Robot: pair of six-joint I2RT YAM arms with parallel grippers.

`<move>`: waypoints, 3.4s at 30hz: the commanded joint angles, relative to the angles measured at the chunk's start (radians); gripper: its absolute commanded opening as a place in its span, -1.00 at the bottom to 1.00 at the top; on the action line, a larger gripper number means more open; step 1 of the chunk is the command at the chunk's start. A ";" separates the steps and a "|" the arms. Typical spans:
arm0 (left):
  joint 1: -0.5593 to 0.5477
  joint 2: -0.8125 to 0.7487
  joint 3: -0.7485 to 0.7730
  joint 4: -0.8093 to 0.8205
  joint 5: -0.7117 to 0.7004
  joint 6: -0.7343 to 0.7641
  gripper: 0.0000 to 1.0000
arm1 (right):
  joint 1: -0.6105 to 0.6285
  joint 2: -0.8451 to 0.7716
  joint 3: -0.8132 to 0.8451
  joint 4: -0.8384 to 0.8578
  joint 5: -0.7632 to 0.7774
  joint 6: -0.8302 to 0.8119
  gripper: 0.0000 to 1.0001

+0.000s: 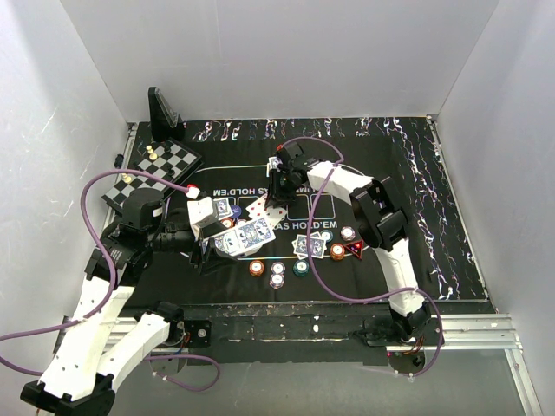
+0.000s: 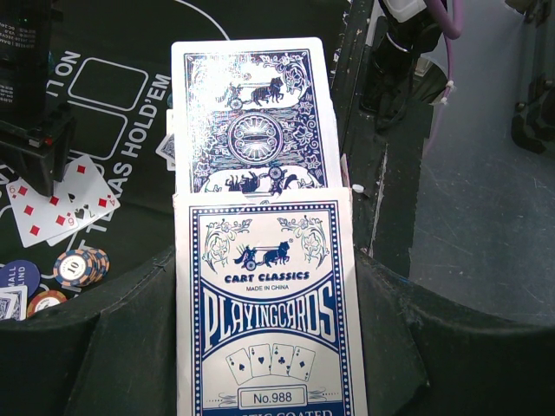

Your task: Distribute texas hold em gaming equipment

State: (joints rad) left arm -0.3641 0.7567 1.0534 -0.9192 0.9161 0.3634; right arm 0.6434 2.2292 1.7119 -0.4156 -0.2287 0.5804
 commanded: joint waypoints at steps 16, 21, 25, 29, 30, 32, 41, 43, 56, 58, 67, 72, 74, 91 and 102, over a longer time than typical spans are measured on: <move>-0.004 0.000 -0.006 0.031 0.006 -0.004 -1.00 | 0.013 0.103 0.175 -0.017 -0.050 0.042 -0.21; -0.004 -0.010 -0.010 0.025 -0.003 0.005 -1.00 | 0.012 0.063 0.215 -0.049 -0.057 0.035 -0.20; -0.004 -0.013 -0.018 0.016 -0.006 0.020 -1.00 | 0.009 -0.032 0.226 -0.086 -0.060 0.012 -0.09; -0.004 -0.020 -0.032 0.006 0.006 0.039 -1.00 | -0.001 -0.162 0.180 -0.118 -0.080 -0.004 0.44; -0.004 -0.023 -0.033 0.003 0.006 0.049 -1.00 | -0.002 -0.195 0.161 -0.124 -0.087 -0.007 0.51; -0.004 -0.028 -0.042 0.000 -0.006 0.068 -1.00 | -0.008 -0.270 0.120 -0.143 -0.101 -0.004 0.60; -0.004 -0.039 -0.088 -0.010 -0.019 0.081 -1.00 | -0.013 -0.603 -0.147 -0.146 -0.159 0.073 0.74; -0.006 -0.037 -0.107 -0.004 -0.022 0.083 -1.00 | -0.021 -0.655 -0.196 -0.131 -0.182 0.105 0.75; 0.005 0.012 -0.145 0.121 -0.062 0.052 -1.00 | 0.010 -0.816 -0.337 0.017 -0.363 0.216 0.80; 0.011 0.018 -0.148 0.140 -0.063 0.046 -1.00 | 0.035 -0.810 -0.337 0.021 -0.371 0.219 0.80; 0.039 0.044 -0.138 0.189 -0.066 0.011 -1.00 | 0.130 -0.789 -0.385 0.083 -0.385 0.240 0.83; 0.039 0.052 -0.119 0.183 -0.068 0.012 -1.00 | 0.168 -0.754 -0.411 0.133 -0.391 0.266 0.84; 0.040 0.049 -0.115 0.181 -0.066 0.012 -1.00 | 0.177 -0.738 -0.413 0.152 -0.393 0.277 0.84; 0.042 0.015 -0.115 0.186 -0.059 -0.015 -1.00 | 0.179 -0.729 -0.517 0.265 -0.396 0.375 0.85; 0.045 0.004 -0.124 0.190 -0.057 -0.020 -1.00 | 0.165 -0.758 -0.538 0.258 -0.409 0.384 0.60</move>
State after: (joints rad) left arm -0.3283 0.7887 0.9085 -0.7631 0.8398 0.3546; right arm 0.8192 1.5131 1.1946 -0.1715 -0.6292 0.9668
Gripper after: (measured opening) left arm 0.653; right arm 0.816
